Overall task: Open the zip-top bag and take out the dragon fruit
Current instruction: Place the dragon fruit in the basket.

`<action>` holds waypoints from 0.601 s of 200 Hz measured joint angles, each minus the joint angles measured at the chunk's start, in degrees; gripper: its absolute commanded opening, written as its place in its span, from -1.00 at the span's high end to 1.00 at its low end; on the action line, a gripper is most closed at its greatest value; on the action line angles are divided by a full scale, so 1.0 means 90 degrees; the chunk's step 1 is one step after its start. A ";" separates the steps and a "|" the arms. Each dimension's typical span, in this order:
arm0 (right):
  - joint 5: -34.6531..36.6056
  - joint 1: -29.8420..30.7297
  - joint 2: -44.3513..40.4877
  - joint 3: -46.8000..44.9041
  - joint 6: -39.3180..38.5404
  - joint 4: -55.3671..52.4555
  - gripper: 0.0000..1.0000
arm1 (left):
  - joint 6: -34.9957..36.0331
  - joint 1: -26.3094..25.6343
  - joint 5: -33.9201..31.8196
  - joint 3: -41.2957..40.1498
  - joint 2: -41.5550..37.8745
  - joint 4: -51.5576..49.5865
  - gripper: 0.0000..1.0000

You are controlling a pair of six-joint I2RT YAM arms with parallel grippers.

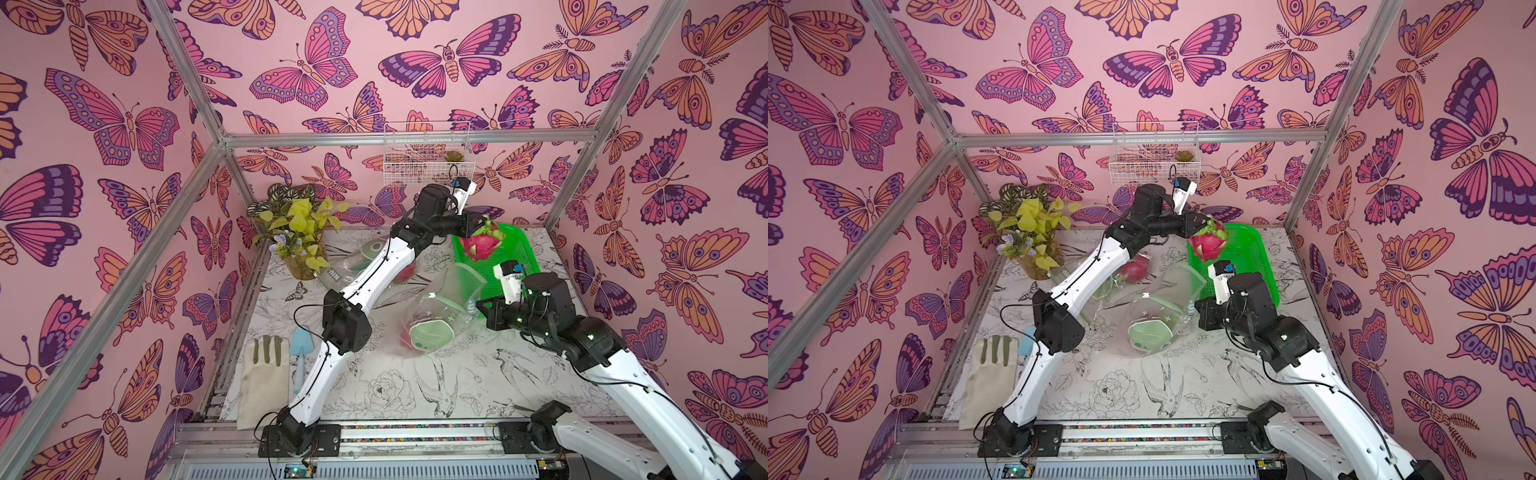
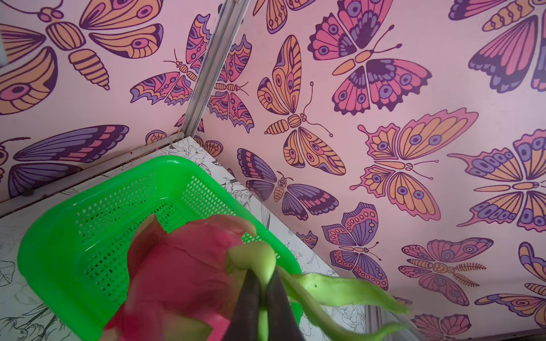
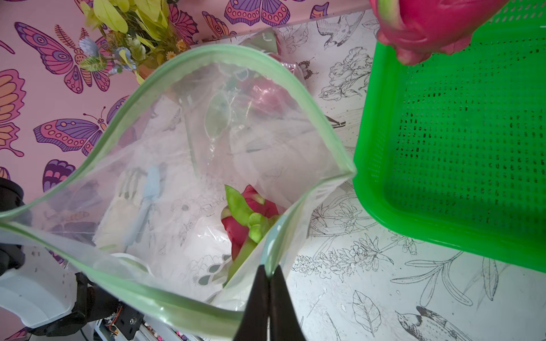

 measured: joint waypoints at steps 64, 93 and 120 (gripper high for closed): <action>0.0024 -0.0100 -0.0223 -0.0233 0.0000 -0.0107 1.00 | -0.0253 0.0000 0.0114 0.0005 0.0753 0.0685 1.00; 0.0022 -0.0134 -0.0272 -0.0328 0.0002 -0.0107 1.00 | -0.0396 0.0005 0.0109 0.0012 0.1127 0.0838 1.00; 0.0017 -0.0143 -0.0289 -0.0425 0.0002 -0.0102 1.00 | -0.0534 0.0007 0.0087 0.0015 0.1406 0.0920 1.00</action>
